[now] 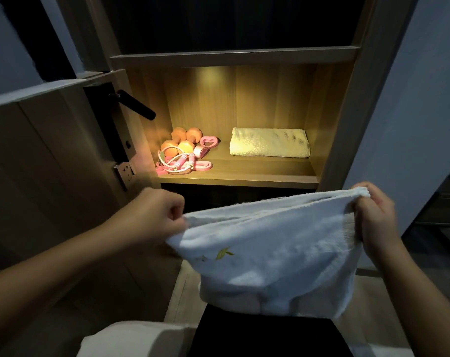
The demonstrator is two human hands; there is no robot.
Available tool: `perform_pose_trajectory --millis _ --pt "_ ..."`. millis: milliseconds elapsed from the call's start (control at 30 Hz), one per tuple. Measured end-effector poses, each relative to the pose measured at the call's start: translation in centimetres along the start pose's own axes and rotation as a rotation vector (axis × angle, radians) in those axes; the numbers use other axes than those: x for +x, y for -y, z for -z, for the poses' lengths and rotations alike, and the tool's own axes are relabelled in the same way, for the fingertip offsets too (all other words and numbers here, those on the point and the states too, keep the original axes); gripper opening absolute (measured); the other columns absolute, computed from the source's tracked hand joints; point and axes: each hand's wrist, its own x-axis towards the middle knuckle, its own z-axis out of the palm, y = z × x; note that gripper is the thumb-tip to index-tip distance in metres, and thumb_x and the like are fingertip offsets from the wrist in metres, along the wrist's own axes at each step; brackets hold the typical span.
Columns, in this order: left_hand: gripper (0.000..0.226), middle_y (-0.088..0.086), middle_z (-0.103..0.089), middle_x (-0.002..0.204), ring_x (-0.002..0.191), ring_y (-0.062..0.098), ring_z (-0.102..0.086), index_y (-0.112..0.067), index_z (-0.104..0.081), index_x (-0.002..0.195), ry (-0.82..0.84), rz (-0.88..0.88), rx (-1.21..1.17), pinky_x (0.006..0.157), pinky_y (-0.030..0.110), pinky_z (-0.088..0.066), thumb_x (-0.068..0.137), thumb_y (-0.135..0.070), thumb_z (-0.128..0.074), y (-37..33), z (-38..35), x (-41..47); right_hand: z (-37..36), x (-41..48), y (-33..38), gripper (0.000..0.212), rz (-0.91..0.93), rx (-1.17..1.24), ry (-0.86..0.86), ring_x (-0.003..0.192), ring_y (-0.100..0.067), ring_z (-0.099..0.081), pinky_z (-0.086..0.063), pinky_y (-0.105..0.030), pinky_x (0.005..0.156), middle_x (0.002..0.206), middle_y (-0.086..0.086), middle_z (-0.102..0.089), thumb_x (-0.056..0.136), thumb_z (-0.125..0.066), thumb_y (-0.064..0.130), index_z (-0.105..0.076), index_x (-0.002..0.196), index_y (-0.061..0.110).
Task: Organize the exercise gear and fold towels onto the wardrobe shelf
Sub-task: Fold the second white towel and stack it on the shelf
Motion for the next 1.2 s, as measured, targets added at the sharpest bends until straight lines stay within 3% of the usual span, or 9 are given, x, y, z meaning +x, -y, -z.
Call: perform_pose_trajectory --millis 100,267,400,467,533,833,967,1067,1200 --pt "0.019 0.001 -0.063 0.061 0.053 0.014 -0.062 -0.016 -0.061 0.068 -0.169 0.075 -0.165 0.043 0.020 -0.049 0.084 -0.013 -0.070 0.9 0.8 0.1 -0.1 0.3 0.7 0.017 0.008 0.022 -0.021 0.057 -0.002 -0.050 -0.040 -0.027 0.053 0.059 0.013 -0.052 0.079 -0.041 0.021 -0.052 0.067 0.024" --pt "0.015 -0.004 -0.063 0.070 0.063 0.009 -0.063 -0.023 -0.057 0.082 -0.276 0.028 -0.110 0.055 0.028 -0.055 0.087 -0.016 -0.069 1.3 -1.3 -0.7 -1.0 0.5 1.6 0.028 0.021 0.147 -0.065 0.053 -0.001 -0.043 -0.036 -0.017 0.047 0.054 0.014 -0.046 0.076 -0.038 0.014 -0.055 0.059 0.028" --pt "0.033 0.000 -0.067 0.071 0.057 0.012 -0.065 -0.023 -0.052 0.102 -0.318 -0.332 0.037 0.047 0.029 -0.056 0.082 -0.009 -0.074 2.5 -3.5 -1.7 -1.6 0.9 2.9 0.026 0.026 0.244 -0.064 0.054 -0.001 -0.042 -0.036 -0.014 0.047 0.053 0.014 -0.045 0.072 -0.037 0.013 -0.054 0.056 0.026" --pt "0.018 -0.001 -0.069 0.075 0.057 0.010 -0.065 -0.023 -0.060 0.105 -0.225 -0.537 0.056 0.047 0.028 -0.054 0.088 -0.016 -0.063 3.1 -4.5 -2.0 -1.5 1.5 3.5 0.027 0.036 0.271 -0.079 0.053 -0.001 -0.043 -0.036 -0.014 0.047 0.052 0.014 -0.046 0.070 -0.037 0.012 -0.054 0.055 0.025" --pt "0.028 -0.001 -0.071 0.084 0.064 0.008 -0.066 -0.014 -0.070 0.109 -0.150 -0.609 0.032 0.052 0.022 -0.054 0.090 -0.023 -0.052 3.3 -6.2 -2.1 -1.2 2.0 4.0 0.029 0.048 0.281 -0.081 0.053 -0.001 -0.044 -0.036 -0.013 0.046 0.052 0.014 -0.047 0.071 -0.036 0.012 -0.055 0.054 0.026" --pt "0.037 -0.009 -0.066 0.107 0.091 0.005 -0.063 -0.026 -0.063 0.121 -0.180 -0.649 -0.006 0.065 0.015 -0.053 0.089 -0.044 -0.063 1.4 -13.3 0.2 -0.7 2.2 3.8 0.022 0.018 0.244 -0.089 0.054 -0.004 -0.044 -0.036 -0.015 0.047 0.053 0.010 -0.047 0.072 -0.039 0.013 -0.052 0.057 0.023" --pt "0.036 -0.014 -0.053 0.111 0.080 0.005 -0.058 -0.032 -0.051 0.116 -0.238 -0.455 -0.105 0.060 0.011 -0.051 0.085 -0.049 -0.061 1.8 -14.0 1.0 -0.8 2.1 3.9 0.029 0.022 0.247 -0.070 0.053 -0.002 -0.042 -0.035 -0.015 0.047 0.052 0.013 -0.046 0.072 -0.039 0.013 -0.055 0.052 0.025" --pt "0.040 -0.010 -0.048 0.115 0.079 0.005 -0.052 -0.030 -0.053 0.111 -0.279 -0.359 -0.091 0.061 0.004 -0.040 0.078 -0.043 -0.074 2.1 -14.2 1.9 -0.9 2.1 3.8 0.030 0.012 0.250 -0.058 0.051 0.000 -0.043 -0.035 -0.013 0.045 0.051 0.014 -0.047 0.070 -0.038 0.012 -0.056 0.051 0.026" --pt "0.027 -0.003 -0.050 0.122 0.106 0.018 -0.052 -0.029 -0.066 0.095 -0.296 -0.405 0.000 0.080 0.029 -0.049 0.074 -0.034 -0.082 2.0 -15.7 1.7 -0.8 2.4 3.7 0.031 -0.016 0.262 -0.080 0.050 0.001 -0.043 -0.035 -0.013 0.044 0.050 0.014 -0.047 0.068 -0.036 0.011 -0.056 0.050 0.026"
